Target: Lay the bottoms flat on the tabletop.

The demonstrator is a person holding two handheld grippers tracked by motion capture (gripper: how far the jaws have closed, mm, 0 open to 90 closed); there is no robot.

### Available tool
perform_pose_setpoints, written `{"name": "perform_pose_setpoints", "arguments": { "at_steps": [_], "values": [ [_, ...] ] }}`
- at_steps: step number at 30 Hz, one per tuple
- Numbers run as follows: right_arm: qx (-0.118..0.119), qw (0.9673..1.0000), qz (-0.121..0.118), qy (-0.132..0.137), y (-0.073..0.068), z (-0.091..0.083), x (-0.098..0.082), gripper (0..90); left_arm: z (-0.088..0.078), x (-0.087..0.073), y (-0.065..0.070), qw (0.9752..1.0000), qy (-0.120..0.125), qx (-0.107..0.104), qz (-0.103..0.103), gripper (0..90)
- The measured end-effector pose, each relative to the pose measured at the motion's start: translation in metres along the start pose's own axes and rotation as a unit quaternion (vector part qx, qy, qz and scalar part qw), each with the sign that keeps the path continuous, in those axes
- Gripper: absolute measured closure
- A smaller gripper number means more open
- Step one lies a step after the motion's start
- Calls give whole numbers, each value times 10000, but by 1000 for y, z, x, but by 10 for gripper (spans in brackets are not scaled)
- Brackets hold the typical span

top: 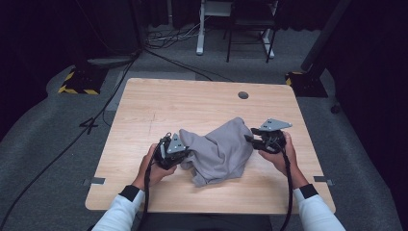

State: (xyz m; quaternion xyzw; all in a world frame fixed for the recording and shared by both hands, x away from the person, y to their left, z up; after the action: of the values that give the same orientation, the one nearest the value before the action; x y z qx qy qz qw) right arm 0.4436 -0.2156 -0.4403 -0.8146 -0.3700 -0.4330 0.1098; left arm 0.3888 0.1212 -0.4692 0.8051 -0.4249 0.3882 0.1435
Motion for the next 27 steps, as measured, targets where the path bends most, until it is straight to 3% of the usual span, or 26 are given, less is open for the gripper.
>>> {"name": "perform_pose_setpoints", "arguments": {
  "at_steps": [1, 3, 4, 5, 8, 10, 12, 13, 16, 18, 19, 21, 22, 25, 27],
  "values": [
    [136, 9995, 239, -133, 3, 10, -8, 389, 1, -3, -1, 10000, -72, -42, 15, 853],
    [235, 9991, 315, -188, 4, 14, -11, 355, 3, -9, -1, 9998, -172, -86, 14, 852],
    [298, 9973, 543, -395, 7, 22, -17, 279, 3, -10, -1, 9998, -181, -110, -15, 852],
    [538, 9942, 757, -540, 9, 29, -22, 244, 4, -10, -2, 9997, -225, -129, -18, 852],
    [645, 9914, 889, -710, 8, 35, -26, 221, 7, -10, -3, 9996, -166, -208, -87, 852],
    [805, 9911, 879, -593, 6, 37, -29, 315, 7, -9, -2, 9997, -134, -204, -76, 852],
    [898, 9909, 812, -593, 0, 36, -29, 533, 5, -9, -2, 9998, -76, -199, -57, 852],
    [900, 9923, 649, -543, -4, 33, -28, 623, 3, -8, -1, 9998, -20, -176, -59, 852],
    [586, 9973, 116, -435, -16, 20, -18, 793, -5, -4, -1, 9998, 155, -139, -44, 851],
    [532, 9979, 59, -366, -17, 17, -15, 797, -10, -1, -1, 9997, 239, -73, -58, 851],
    [300, 9994, -4, -157, -15, 5, -5, 800, -12, 2, -1, 9996, 257, -60, -35, 851],
    [231, 9997, 9, -79, -15, 0, 0, 801, -15, 7, 0, 9996, 292, -20, 46, 850],
    [81, 9999, -14, 61, -14, -8, 7, 801, -17, 9, 0, 9995, 312, -5, 45, 850],
    [-231, 9987, -68, 458, -13, -31, 33, 801, -19, 16, 0, 9993, 364, 21, 39, 848],
    [-254, 9984, -106, 501, -14, -34, 38, 801, -17, 19, 2, 9993, 361, 16, 61, 848]
  ]
}}
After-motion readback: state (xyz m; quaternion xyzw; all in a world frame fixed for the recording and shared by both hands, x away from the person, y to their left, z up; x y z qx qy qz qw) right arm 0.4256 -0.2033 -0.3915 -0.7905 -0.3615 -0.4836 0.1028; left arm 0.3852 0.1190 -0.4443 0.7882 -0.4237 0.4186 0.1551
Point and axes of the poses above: each handheld gripper's, and its own axes: z roughly forward along the jaws, x roughly out of its top, y roughly to its right, the point moved 2 cm from there along z, roughly forward along the jaws, and after that the axes turned 1 degree about -z, right-handed, at the moved point
